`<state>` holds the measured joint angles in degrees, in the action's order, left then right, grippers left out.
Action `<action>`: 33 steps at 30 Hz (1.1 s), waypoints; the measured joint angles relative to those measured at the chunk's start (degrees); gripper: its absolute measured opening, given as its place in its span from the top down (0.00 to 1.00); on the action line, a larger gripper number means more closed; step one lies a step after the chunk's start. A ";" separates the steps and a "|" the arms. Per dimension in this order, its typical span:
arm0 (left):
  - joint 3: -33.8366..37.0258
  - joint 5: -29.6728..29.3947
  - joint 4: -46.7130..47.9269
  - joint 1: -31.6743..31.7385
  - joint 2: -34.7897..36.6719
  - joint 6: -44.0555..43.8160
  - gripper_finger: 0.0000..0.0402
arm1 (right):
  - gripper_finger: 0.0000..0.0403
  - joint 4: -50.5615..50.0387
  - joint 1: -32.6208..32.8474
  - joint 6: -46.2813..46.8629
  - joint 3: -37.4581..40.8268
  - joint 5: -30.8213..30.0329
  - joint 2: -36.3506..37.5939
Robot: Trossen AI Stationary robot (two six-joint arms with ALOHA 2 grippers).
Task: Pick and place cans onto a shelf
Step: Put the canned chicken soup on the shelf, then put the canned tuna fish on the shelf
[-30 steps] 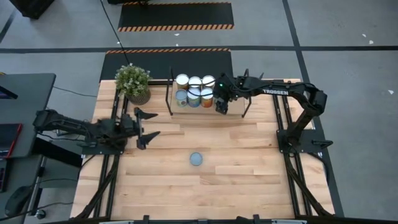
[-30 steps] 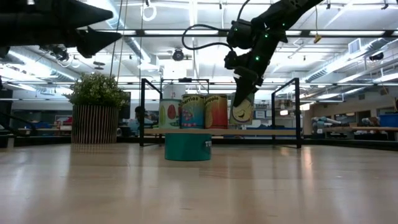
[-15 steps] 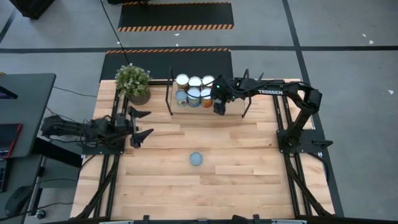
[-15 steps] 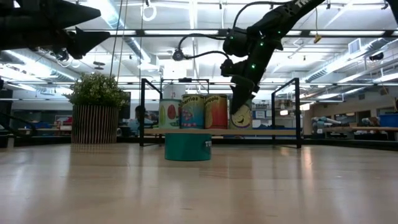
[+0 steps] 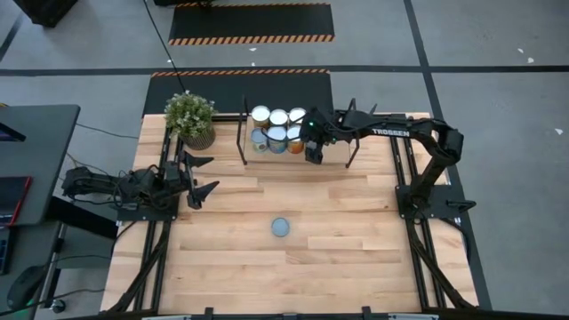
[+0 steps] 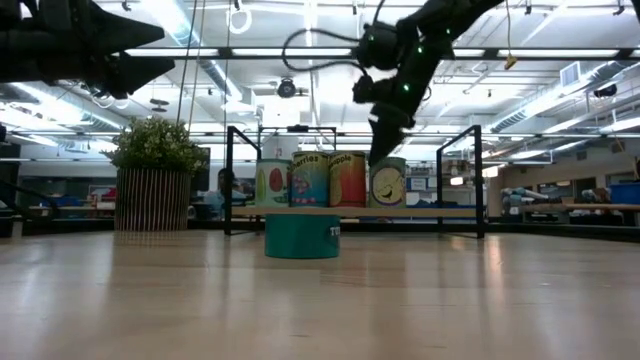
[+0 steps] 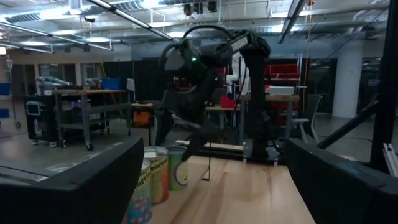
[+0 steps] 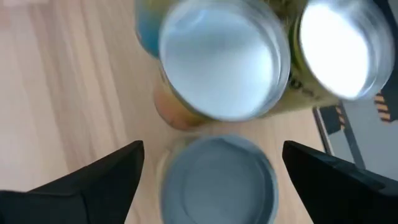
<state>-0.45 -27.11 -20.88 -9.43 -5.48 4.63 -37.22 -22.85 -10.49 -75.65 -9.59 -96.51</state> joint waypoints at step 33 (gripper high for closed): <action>0.09 9.37 -13.20 -0.07 1.60 3.37 0.02 | 0.04 1.66 34.90 17.92 -20.42 1.40 -24.67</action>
<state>-0.36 -17.74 -34.08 -9.50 -3.88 8.00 -35.56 12.06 7.43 -96.07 -8.19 -121.18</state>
